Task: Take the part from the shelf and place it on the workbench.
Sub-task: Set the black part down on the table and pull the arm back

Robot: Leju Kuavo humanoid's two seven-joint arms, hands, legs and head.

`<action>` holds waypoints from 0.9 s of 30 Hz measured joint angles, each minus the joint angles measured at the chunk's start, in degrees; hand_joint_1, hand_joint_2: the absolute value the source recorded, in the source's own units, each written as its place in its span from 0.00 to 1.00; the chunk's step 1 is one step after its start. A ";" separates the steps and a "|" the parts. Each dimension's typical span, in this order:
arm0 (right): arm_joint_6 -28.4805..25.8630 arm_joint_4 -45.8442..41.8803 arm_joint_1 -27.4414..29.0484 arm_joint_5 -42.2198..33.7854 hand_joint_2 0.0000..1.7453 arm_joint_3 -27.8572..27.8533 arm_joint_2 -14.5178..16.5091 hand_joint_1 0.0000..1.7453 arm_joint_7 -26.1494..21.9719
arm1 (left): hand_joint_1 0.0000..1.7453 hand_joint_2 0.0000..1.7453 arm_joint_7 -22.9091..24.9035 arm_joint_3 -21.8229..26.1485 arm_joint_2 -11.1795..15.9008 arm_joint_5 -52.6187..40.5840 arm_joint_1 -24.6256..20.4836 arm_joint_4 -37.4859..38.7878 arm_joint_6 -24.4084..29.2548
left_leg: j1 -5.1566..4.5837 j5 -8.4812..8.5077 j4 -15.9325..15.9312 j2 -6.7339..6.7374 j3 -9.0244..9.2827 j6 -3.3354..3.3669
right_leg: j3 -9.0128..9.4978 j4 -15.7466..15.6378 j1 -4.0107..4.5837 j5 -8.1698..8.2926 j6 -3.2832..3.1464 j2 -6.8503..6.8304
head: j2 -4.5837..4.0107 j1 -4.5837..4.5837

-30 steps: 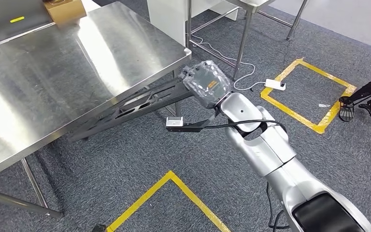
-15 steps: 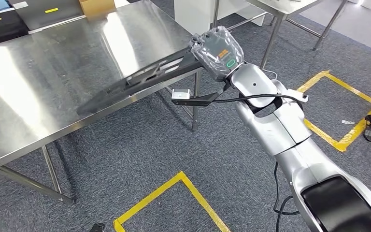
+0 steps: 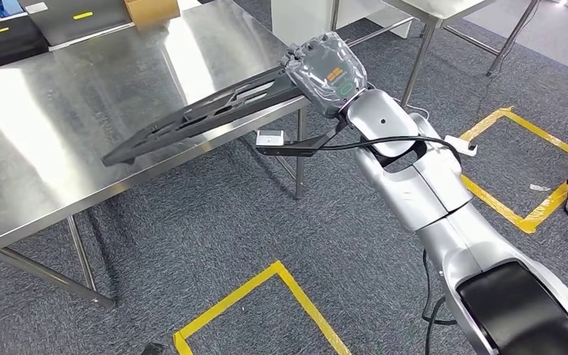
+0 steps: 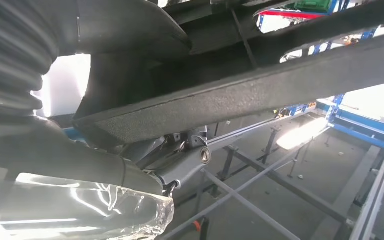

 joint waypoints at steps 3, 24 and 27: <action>-0.10 0.48 -0.10 0.20 1.00 0.18 0.01 0.99 0.12 | 0.00 0.00 -0.40 0.36 -0.09 0.01 -0.07 0.00 0.14 | -0.40 0.84 -3.41 0.11 1.56 -0.09 | -0.35 0.26 0.76 -0.14 0.06 -0.02 | 0.00 0.08; -0.54 1.78 0.45 2.58 1.00 1.73 -0.14 0.99 0.84 | 0.00 0.00 -2.39 2.70 0.16 -0.49 -0.13 0.00 0.92 | -0.76 1.33 -4.01 -0.68 1.74 3.19 | -7.95 14.63 -0.15 -6.01 1.39 -0.07 | 0.00 0.51; -0.54 2.05 0.81 2.60 1.00 1.75 -0.30 0.99 0.76 | 0.00 0.00 -2.31 2.86 0.10 -0.48 -0.10 0.00 0.78 | -0.69 1.17 -3.91 -1.18 1.84 2.94 | -6.86 11.64 -0.24 -3.89 2.32 0.04 | 0.00 0.54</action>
